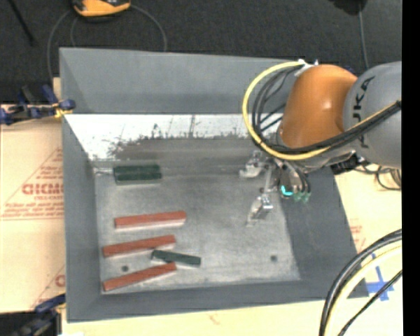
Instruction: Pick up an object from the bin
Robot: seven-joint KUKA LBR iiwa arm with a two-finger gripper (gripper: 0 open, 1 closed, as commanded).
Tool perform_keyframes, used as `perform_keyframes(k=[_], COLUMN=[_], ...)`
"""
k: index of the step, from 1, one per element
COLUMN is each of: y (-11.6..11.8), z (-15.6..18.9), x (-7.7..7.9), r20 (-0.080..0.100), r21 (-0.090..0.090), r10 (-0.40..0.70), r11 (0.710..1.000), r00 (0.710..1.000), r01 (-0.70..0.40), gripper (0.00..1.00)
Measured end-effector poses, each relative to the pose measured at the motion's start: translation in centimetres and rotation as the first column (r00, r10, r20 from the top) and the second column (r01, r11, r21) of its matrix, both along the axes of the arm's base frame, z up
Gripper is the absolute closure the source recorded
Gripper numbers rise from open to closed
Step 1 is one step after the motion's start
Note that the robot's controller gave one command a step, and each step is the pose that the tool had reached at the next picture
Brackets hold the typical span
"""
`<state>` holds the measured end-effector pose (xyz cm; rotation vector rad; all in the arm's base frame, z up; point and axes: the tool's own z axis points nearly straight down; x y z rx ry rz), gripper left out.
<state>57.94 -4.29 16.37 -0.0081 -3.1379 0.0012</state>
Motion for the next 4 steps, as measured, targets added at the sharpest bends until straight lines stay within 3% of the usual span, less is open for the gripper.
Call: perform_keyframes(k=[1,2,3,4], y=[0.0,3.1,7.9,15.2], z=[0.4,-3.4,-6.6,-8.3], x=[0.2,1.1,2.7,1.8], r20=[0.007,0.018,0.004,0.01], r21=[-0.001,-0.003,0.0,0.003], r10=[0.001,0.021,0.136,0.039], r11=[1.0,1.0,0.991,0.999], r00=[1.0,1.0,0.991,0.999], r01=[-0.001,-0.021,-0.136,-0.039], gripper=[0.0,0.0,0.0,1.0])
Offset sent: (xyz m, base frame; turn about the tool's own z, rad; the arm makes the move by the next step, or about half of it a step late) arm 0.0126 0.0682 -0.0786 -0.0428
